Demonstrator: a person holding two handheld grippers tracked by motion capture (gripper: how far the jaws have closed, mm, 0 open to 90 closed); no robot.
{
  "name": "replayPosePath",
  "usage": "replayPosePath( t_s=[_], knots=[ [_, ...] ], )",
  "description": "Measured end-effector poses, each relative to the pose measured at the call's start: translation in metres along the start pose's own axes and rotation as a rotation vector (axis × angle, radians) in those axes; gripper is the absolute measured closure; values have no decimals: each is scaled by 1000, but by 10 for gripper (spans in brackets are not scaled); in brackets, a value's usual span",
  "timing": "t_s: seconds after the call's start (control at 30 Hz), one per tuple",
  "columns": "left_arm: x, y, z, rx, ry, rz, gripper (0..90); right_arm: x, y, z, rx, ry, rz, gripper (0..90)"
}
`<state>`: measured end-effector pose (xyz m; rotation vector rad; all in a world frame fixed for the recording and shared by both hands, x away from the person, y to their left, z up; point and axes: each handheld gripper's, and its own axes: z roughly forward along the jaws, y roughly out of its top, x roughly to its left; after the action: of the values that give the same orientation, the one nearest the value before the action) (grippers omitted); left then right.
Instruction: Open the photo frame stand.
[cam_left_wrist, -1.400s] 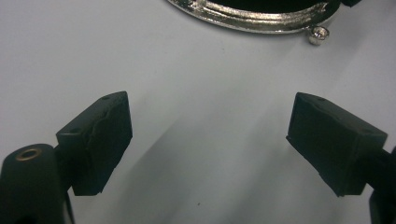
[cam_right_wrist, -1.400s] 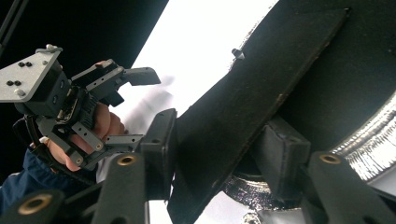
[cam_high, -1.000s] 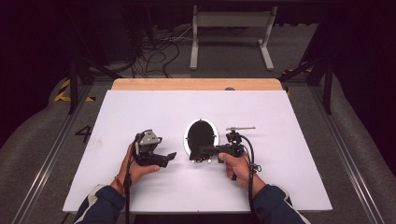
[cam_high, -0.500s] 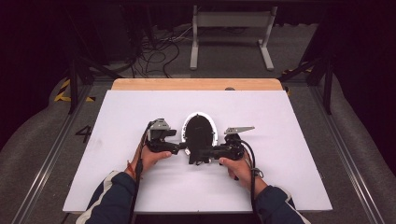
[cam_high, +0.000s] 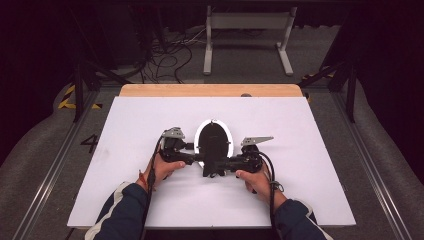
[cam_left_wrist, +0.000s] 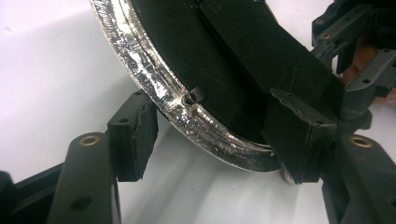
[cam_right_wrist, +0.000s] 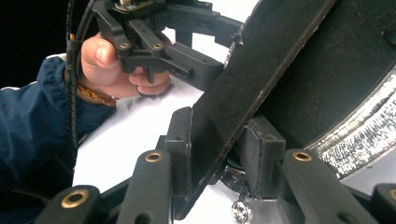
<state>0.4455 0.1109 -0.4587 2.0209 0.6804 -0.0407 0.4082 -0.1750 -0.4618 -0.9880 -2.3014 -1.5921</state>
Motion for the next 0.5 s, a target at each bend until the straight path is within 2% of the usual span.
replayPosePath(
  t_s=[0.2, 0.27, 0.3, 0.4, 0.43, 0.47, 0.5],
  knots=[
    [-3, 1, -9, -48, -23, 9, 447, 1, -2, -2, 18, -13, -9, 670],
    [-5, 1, -13, -54, -23, 33, 467, 0, -2, -3, 19, -9, -7, 686],
    [-6, 1, -15, -59, -24, 33, 478, 1, -3, -3, 19, -11, -11, 694],
    [-7, 0, -18, -91, -61, 25, 517, 1, -4, -4, 16, -9, -12, 726],
    [-8, 0, -17, -87, -69, 31, 532, 1, -4, -4, 17, -7, -12, 734],
    [-11, 0, -16, -70, -71, 62, 546, 2, -4, -4, 21, -9, -18, 740],
    [-12, 0, -15, -69, -73, 77, 551, 3, -4, -4, 26, -16, -30, 746]
  ],
)
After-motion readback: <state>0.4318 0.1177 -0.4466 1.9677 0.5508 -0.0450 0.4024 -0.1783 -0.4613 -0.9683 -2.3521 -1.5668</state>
